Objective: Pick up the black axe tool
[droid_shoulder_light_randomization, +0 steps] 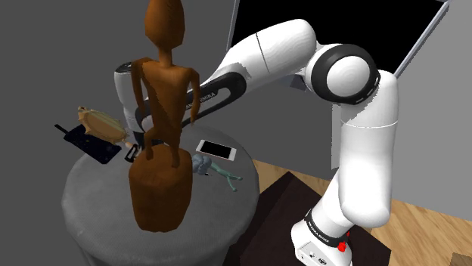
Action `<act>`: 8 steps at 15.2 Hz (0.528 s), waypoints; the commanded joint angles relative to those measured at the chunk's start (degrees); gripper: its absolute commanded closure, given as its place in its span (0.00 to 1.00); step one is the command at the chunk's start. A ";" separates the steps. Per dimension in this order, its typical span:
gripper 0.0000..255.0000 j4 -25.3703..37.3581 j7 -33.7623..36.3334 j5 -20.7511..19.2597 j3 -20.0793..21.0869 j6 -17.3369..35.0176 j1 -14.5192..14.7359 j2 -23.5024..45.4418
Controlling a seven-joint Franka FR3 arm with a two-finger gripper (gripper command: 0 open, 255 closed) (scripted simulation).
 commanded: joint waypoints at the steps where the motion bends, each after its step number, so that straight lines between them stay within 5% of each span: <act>1: 1.00 0.60 -0.32 0.40 0.23 -1.21 -0.03 -0.66; 8: 1.00 2.17 -1.44 1.66 0.81 -4.85 -0.33 -2.96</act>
